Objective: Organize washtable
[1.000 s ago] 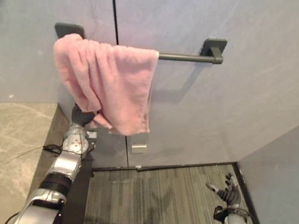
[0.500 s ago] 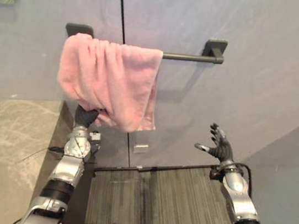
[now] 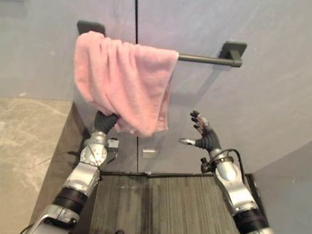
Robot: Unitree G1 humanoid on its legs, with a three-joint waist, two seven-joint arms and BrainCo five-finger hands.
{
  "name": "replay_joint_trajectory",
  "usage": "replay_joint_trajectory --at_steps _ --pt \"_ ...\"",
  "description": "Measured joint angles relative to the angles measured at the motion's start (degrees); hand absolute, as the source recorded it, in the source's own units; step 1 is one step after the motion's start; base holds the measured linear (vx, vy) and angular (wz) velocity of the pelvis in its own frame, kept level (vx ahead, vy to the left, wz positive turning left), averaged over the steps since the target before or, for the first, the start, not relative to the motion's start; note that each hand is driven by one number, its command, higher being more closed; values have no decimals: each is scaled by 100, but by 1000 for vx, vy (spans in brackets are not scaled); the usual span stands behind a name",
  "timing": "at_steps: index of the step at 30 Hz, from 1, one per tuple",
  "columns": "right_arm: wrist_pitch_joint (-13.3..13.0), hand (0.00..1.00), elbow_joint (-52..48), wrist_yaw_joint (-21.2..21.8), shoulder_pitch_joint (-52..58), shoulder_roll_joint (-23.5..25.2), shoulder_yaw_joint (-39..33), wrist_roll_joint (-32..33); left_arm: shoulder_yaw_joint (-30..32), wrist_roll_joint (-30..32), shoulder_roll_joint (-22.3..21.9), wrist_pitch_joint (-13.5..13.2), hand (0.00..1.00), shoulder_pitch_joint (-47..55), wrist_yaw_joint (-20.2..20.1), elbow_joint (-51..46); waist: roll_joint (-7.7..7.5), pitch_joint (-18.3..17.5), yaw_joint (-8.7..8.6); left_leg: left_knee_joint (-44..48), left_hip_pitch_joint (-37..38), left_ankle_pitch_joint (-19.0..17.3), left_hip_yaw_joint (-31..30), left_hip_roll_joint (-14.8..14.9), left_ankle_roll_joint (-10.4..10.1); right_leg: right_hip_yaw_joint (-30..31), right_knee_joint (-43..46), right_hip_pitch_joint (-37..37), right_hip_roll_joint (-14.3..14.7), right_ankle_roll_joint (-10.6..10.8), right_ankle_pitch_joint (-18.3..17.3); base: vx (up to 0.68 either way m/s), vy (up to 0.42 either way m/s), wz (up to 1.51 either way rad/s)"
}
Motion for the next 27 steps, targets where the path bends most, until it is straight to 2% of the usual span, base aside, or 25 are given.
replay_joint_trajectory --at_steps 4,8,15,18,19,24,27 --pt "6 0 351 2 -528 7 387 57 -28 -79 0 -11 100 -162 0 0 -3 7 46 0 -103 39 -62 5 -4 -56 24 -74 6 -4 3 -39 -20 8" --pt "5 0 473 -3 -1019 31 582 68 -71 -133 21 -29 100 -388 1 2 -19 55 171 0 -257 76 -78 5 4 -78 17 -216 6 -19 28 -9 -4 2" --pt "23 0 986 -96 -1676 197 674 184 -255 -305 30 -63 100 -690 4 2 -75 159 196 1 -382 116 -184 0 9 -154 -47 -248 7 -43 75 -5 -5 9" --pt "32 0 1150 -147 -1960 190 743 228 -293 -415 31 -86 100 -940 10 2 -90 314 203 1 -455 165 -248 8 -2 -210 -48 -285 18 -64 91 -44 -8 8" --pt "32 100 1203 -173 -2014 194 802 232 -306 -417 32 -95 100 -959 11 2 -89 316 205 1 -493 175 -252 12 -6 -215 -47 -322 21 -66 98 -61 -7 7" --pt "138 100 1502 -255 -2322 201 871 284 -435 -461 30 -110 100 -1239 17 2 -83 454 340 1 -626 248 -310 20 7 -273 -60 -417 35 -65 155 -49 -3 6" --pt "139 100 1505 -272 -2366 229 870 415 -435 -469 43 -123 100 -1329 36 2 -80 457 360 1 -674 276 -390 16 4 -346 -60 -423 35 -65 155 -18 1 12"
